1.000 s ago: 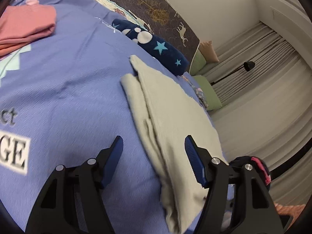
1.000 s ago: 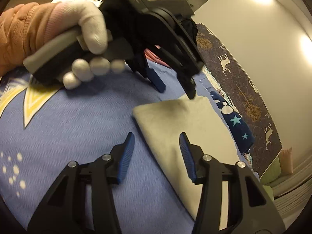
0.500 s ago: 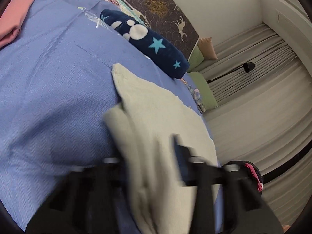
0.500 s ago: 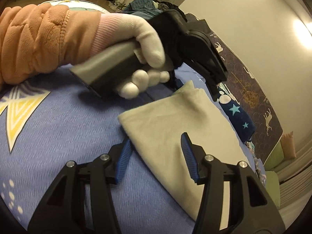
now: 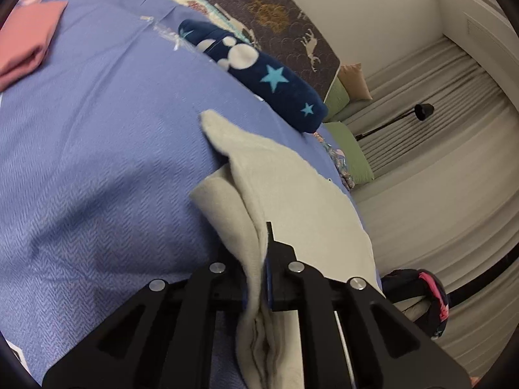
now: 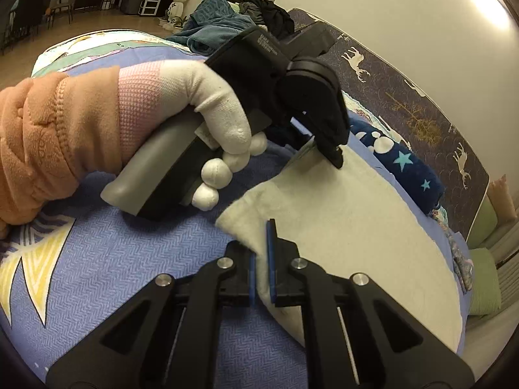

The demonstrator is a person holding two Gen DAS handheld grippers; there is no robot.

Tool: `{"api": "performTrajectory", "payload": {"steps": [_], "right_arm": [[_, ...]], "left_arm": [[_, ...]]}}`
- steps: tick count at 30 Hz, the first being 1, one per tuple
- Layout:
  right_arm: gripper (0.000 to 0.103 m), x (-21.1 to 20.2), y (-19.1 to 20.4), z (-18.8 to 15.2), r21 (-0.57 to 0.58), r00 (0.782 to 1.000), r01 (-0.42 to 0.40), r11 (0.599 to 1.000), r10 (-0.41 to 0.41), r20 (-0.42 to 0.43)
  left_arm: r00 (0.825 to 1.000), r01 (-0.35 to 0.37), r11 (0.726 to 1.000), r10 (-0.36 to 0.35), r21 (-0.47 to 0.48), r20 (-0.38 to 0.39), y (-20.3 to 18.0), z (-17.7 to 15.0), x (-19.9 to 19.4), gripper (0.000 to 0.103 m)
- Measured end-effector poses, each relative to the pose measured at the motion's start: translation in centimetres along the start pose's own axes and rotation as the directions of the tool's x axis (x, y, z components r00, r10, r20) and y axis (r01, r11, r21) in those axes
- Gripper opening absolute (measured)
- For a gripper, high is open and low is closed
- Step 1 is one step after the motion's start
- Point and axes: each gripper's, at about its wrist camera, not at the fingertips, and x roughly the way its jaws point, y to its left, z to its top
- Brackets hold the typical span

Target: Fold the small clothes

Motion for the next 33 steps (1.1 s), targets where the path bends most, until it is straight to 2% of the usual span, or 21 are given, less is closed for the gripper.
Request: {"api": "performTrajectory", "payload": {"steps": [8,11,13,15,19,24,33], "right_arm": [[0.006,-0.3,-0.6,-0.2,0.044,1.000,-0.030,0.999,0.030,0.005],[0.006,-0.7,-1.1,-0.3,0.074,0.999,-0.046,0.996,0.045,0.014],[0.006,-1.1,-1.6,-0.3,0.102,0.998,-0.060,0.993,0.058,0.024],[0.006,-1.6,-2.5,-0.4,0.142,0.996,-0.084,0.986,0.079,0.040],[0.006,-3.1,-4.3,-0.5,0.190,0.994,-0.085,0.978,0.071,0.084],[0.006,-4.4,-7.0,-1.3,0.280,0.991,-0.103,0.955,0.073,0.114],[0.005,-6.6,-11.7,-4.0,0.421,0.979,-0.154,0.894,0.081,0.187]], "left_arm": [[1.000,-0.019,1.000,0.019,-0.005,-0.007,-0.1,0.1,0.1,0.016],[1.000,-0.023,1.000,0.023,-0.001,-0.002,-0.4,0.2,0.0,0.015],[1.000,-0.010,1.000,0.009,0.007,0.015,-0.9,0.4,-0.3,0.010],[1.000,0.008,1.000,-0.009,0.021,0.022,-1.7,0.7,-0.6,0.010],[1.000,-0.016,0.999,0.015,0.051,0.024,-3.6,1.3,-0.6,0.009],[1.000,-0.016,0.999,0.015,0.041,0.027,-5.5,1.7,0.0,0.009],[0.996,-0.082,0.994,0.079,0.079,0.040,-9.9,2.2,1.7,0.009]]}}
